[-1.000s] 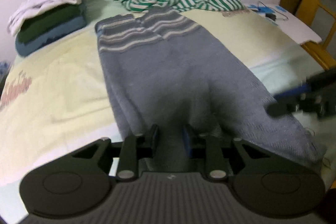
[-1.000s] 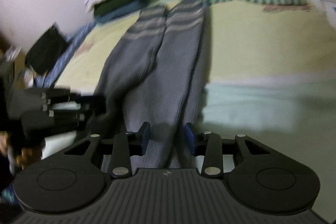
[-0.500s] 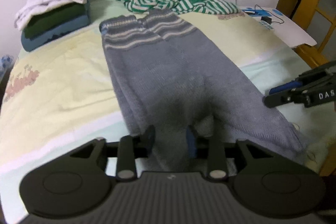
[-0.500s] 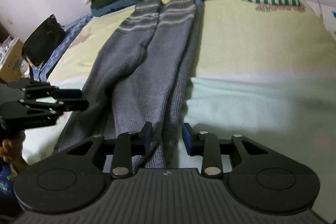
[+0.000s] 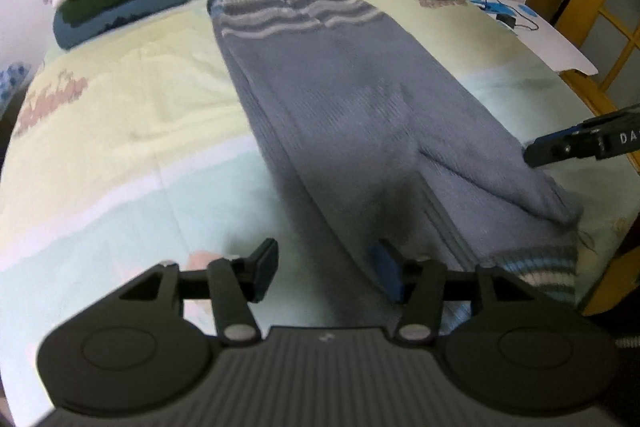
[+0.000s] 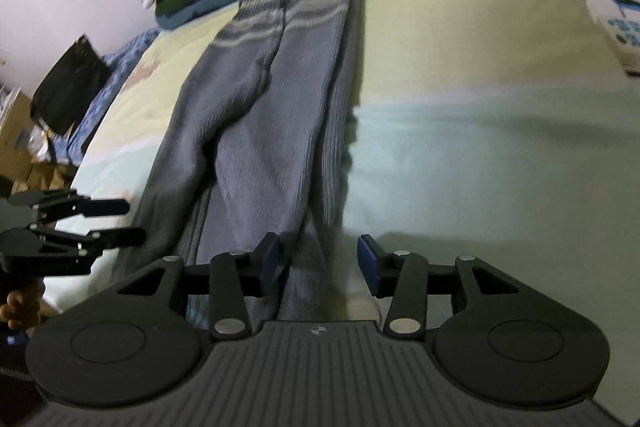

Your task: Fold clothes

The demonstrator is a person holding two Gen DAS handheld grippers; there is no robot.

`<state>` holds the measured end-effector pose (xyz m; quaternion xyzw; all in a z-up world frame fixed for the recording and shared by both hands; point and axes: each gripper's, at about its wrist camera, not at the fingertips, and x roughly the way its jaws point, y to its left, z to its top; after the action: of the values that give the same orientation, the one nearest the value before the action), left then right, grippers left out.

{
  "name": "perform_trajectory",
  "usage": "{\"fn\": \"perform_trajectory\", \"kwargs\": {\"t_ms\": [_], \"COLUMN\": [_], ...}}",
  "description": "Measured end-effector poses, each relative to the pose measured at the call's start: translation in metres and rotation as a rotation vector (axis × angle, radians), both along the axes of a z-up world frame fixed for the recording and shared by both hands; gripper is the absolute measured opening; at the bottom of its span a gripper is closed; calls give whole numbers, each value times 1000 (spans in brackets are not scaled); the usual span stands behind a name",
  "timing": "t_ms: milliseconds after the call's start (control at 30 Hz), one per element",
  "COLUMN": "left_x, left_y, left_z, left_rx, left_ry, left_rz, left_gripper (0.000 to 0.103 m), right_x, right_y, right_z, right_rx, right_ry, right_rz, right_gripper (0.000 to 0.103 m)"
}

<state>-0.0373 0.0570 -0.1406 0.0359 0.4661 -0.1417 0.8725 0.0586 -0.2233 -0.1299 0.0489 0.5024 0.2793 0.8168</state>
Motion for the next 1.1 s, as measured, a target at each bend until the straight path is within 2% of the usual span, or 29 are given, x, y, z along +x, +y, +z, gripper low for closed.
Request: {"fn": "perform_trajectory", "kwargs": {"t_ms": [100, 200, 300, 467, 767, 833, 1000, 1100], "left_x": [26, 66, 110, 165, 230, 237, 260, 272], "left_y": [4, 11, 19, 17, 24, 22, 26, 28], "left_z": [8, 11, 7, -2, -15, -17, -22, -24], "left_rx": [52, 83, 77, 126, 26, 31, -24, -62], "left_ry": [-69, -104, -79, -90, -71, -79, -61, -44], "left_rz": [-15, -23, -9, -5, 29, 30, 73, 92], "left_gripper": [58, 60, 59, 60, 60, 60, 60, 64], "right_x": [21, 60, 100, 164, 247, 257, 278, 283], "right_y": [13, 26, 35, 51, 66, 70, 79, 83], "right_z": [11, 17, 14, -1, -23, -24, -28, -30], "right_rx": [-22, -35, -29, -42, 50, 57, 85, 100], "right_ry": [-65, -103, -90, -56, 20, 18, 7, -16], "right_rz": [6, 1, -13, -18, 5, 17, 45, 53], "right_gripper": [52, 52, 52, 52, 53, 53, 53, 53]}}
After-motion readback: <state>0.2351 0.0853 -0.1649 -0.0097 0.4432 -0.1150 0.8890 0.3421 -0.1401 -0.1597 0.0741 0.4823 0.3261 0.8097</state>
